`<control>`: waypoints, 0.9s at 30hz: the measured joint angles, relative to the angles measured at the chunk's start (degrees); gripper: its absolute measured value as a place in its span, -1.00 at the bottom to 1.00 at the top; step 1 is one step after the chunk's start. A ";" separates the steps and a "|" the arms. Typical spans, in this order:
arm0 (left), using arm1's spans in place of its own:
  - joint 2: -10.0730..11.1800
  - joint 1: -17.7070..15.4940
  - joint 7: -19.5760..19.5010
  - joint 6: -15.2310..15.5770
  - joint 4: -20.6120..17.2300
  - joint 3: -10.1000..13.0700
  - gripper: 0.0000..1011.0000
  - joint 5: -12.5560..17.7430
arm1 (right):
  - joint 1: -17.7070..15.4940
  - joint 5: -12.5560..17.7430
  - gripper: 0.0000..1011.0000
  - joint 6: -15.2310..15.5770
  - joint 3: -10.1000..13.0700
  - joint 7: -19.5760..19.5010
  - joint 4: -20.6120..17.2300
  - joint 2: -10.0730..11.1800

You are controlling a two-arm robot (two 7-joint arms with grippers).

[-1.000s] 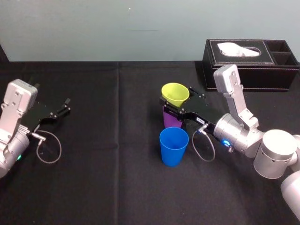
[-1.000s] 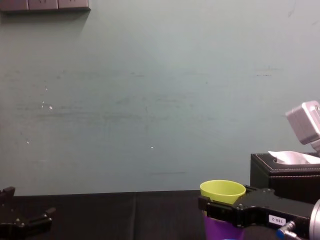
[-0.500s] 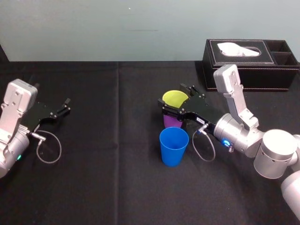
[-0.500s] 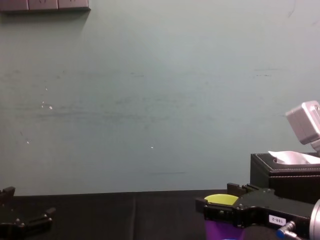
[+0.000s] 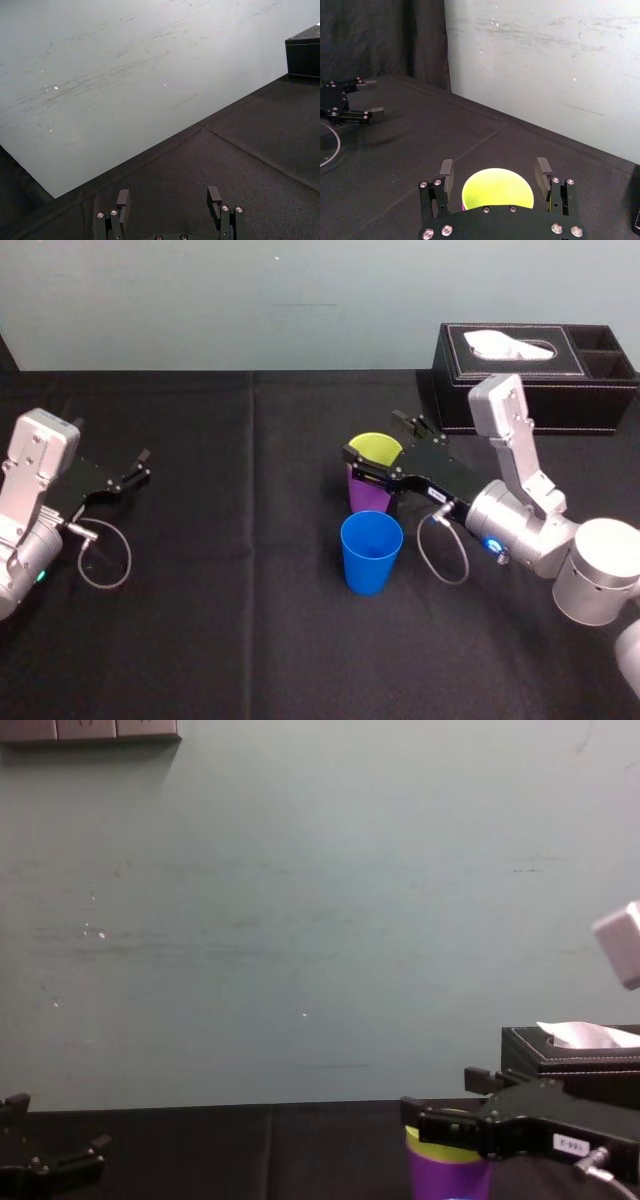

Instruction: Stack the three plastic cups sequentially using one hand.

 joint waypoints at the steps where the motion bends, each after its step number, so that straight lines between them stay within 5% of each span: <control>1: 0.00 0.00 0.00 0.00 0.00 0.00 1.00 0.00 | -0.66 0.08 0.98 0.16 0.26 -0.08 -1.20 0.42; 13: 0.00 0.00 0.00 0.00 0.00 0.00 1.00 0.00 | -9.92 3.47 0.98 0.34 3.76 0.01 -11.78 5.55; 27: 0.00 0.00 0.00 0.00 0.00 0.00 1.00 0.00 | -21.62 4.98 0.98 -1.06 7.93 0.78 -18.82 13.16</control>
